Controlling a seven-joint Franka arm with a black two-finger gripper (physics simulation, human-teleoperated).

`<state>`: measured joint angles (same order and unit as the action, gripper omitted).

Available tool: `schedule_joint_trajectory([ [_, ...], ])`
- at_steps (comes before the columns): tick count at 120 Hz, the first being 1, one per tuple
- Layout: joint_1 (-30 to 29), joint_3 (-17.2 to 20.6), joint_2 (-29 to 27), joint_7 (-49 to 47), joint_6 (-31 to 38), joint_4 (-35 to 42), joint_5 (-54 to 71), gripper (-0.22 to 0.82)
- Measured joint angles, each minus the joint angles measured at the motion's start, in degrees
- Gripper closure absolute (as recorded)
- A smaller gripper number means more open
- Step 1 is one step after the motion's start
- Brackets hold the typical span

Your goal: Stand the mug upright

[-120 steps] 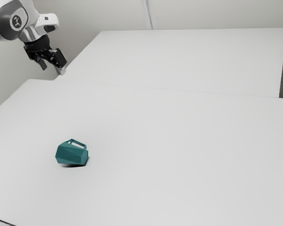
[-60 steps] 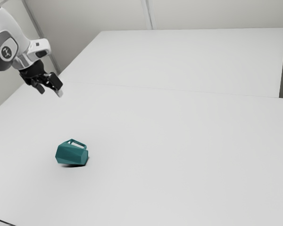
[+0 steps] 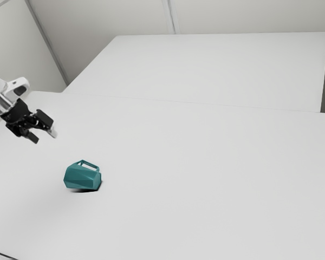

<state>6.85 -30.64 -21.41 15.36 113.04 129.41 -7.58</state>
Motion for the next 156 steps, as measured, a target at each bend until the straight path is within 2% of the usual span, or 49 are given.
schedule_joint_trajectory([
  [9, 2.5, -4.9, 0.1, 1.3, -0.1, 0.6, -3.0, 0.02],
  [22, 3.9, -8.6, 0.7, 3.6, -0.8, 0.8, -6.1, 0.02],
  [42, 4.4, -12.2, 2.2, 8.4, -3.1, 0.8, -11.0, 0.03],
  [60, 4.3, -15.2, 6.5, 13.6, -5.7, 0.7, -15.9, 0.04],
  [112, -1.2, -15.9, 25.7, 30.9, -13.7, -3.5, -33.9, 0.04],
  [156, -5.4, -15.8, 36.7, 43.6, -21.3, -7.8, -44.9, 0.05],
])
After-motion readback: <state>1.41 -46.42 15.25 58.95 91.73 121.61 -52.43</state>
